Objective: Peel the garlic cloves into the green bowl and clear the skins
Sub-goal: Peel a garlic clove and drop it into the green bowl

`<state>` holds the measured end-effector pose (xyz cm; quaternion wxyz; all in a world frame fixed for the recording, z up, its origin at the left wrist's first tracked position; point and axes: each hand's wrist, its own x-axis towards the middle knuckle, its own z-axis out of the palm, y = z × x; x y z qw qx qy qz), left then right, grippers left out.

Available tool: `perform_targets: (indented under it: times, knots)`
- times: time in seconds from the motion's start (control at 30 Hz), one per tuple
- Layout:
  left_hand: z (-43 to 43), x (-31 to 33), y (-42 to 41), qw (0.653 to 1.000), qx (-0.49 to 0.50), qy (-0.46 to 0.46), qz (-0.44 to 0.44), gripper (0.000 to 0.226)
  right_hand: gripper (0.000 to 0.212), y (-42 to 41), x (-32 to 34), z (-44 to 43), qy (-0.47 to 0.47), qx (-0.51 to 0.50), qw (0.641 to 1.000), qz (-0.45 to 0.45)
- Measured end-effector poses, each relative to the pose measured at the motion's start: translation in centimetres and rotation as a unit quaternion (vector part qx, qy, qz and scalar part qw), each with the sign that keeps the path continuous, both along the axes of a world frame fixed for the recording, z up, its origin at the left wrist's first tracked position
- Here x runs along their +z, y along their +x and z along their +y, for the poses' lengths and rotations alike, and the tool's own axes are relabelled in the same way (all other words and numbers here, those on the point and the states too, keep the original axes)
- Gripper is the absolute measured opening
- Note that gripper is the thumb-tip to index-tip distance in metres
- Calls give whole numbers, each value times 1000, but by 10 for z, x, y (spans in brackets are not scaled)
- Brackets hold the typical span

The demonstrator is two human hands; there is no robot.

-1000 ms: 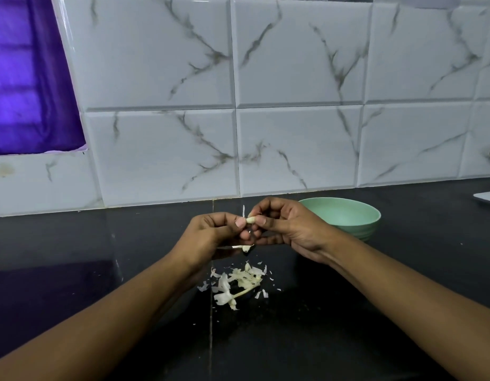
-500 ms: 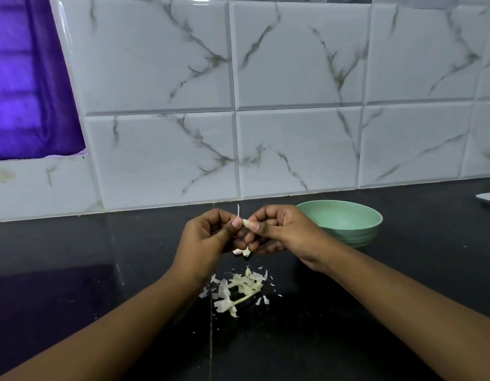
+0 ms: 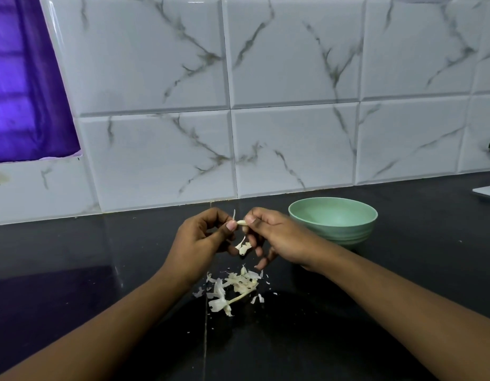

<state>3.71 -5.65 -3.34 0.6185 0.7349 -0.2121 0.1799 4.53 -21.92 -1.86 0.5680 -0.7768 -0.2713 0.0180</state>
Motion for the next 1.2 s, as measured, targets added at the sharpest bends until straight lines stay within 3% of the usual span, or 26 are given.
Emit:
perform_targets:
  times: [0.13, 0.27, 0.5, 0.63, 0.8, 0.93, 1.07, 1.2]
  knots:
    - [-4, 2, -4, 999, -28, -13, 39, 16, 30, 2, 0, -1, -7, -13, 1000, -20]
    - [-3, 4, -7, 994, -40, -18, 96, 15, 31, 5, 1, -6, 16, -6, 1000, 16]
    - [2, 5, -5, 993, -28, 2, 118, 4, 33, 8, 2, -10, 9, -8, 999, 31]
    - [12, 14, -4, 979, -43, 131, 147, 11, 34, 12, 4, -15, -11, -55, 998, 19]
    - [20, 26, -8, 935, -31, 350, 54, 24, 30, 14, 2, -14, -46, -58, 997, 4]
    - [24, 33, -11, 923, 54, 382, -12, 22, 28, 15, 2, -15, -50, -57, 997, -1]
    - [25, 32, -9, 912, 7, 409, 9, 4, 26, 14, 2, -15, -46, -40, 998, 2]
    - [25, 32, -11, 900, -40, 434, 30, 27, 21, 13, 2, -16, -36, -15, 999, 5]
